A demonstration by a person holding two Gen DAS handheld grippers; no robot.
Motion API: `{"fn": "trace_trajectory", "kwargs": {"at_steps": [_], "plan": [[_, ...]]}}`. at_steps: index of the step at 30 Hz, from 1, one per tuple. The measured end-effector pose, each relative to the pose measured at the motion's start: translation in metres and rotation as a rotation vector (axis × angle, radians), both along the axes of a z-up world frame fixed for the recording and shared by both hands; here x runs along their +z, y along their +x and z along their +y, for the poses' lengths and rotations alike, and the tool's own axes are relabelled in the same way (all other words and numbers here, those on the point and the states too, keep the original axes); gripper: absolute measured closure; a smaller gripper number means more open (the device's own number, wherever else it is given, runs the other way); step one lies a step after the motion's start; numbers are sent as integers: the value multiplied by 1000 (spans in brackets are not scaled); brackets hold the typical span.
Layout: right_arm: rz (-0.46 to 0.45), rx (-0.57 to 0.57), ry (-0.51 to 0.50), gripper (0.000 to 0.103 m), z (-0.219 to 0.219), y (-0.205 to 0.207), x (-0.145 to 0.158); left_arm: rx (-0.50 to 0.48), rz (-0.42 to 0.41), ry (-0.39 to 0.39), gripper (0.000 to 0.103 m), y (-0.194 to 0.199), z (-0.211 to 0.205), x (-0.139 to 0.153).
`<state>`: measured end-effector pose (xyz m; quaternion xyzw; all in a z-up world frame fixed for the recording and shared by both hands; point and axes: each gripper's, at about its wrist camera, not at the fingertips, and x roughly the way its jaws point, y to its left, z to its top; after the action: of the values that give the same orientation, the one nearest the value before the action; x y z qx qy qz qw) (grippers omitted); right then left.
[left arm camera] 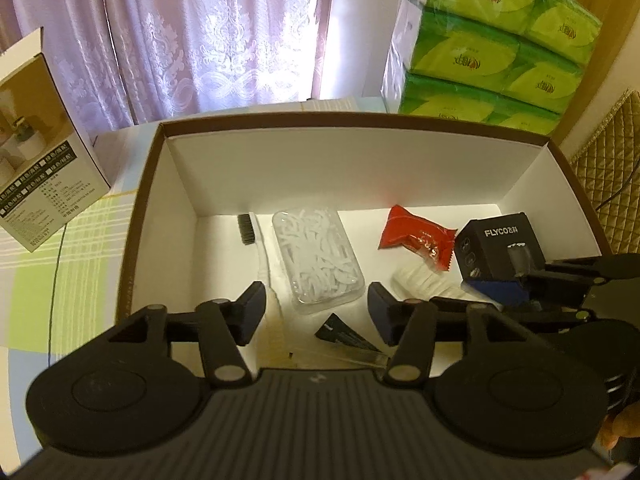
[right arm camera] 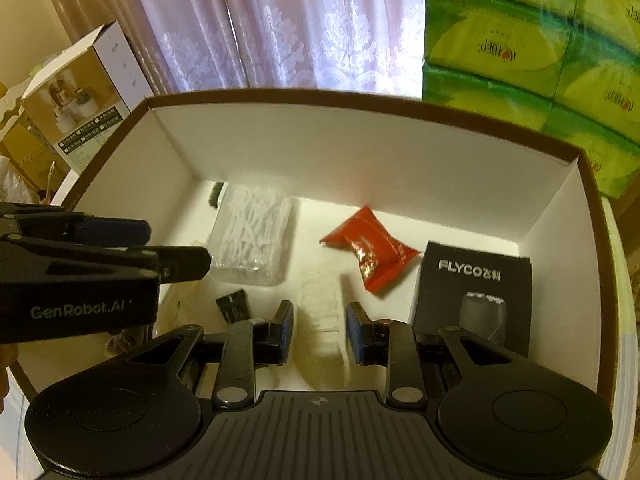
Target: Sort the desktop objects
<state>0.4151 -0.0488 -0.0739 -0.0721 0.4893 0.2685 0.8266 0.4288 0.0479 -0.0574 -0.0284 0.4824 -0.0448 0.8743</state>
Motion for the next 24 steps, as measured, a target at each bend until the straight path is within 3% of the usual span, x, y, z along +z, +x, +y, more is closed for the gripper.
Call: {"fn": "trace_trajectory", "kwargs": {"at_steps": [2, 3, 19, 24], "plan": [[-23, 0, 8, 41, 0, -2, 4, 2, -11, 2, 46, -3, 2, 3], [-36, 1, 12, 38, -1, -3, 7, 4, -15, 2, 45, -4, 3, 4], [-94, -65, 52, 5, -25, -32, 28, 32, -113, 3, 27, -45, 8, 29], [-126, -73, 61, 2, -34, -54, 39, 35, -169, 73, 21, -69, 4, 41]]}}
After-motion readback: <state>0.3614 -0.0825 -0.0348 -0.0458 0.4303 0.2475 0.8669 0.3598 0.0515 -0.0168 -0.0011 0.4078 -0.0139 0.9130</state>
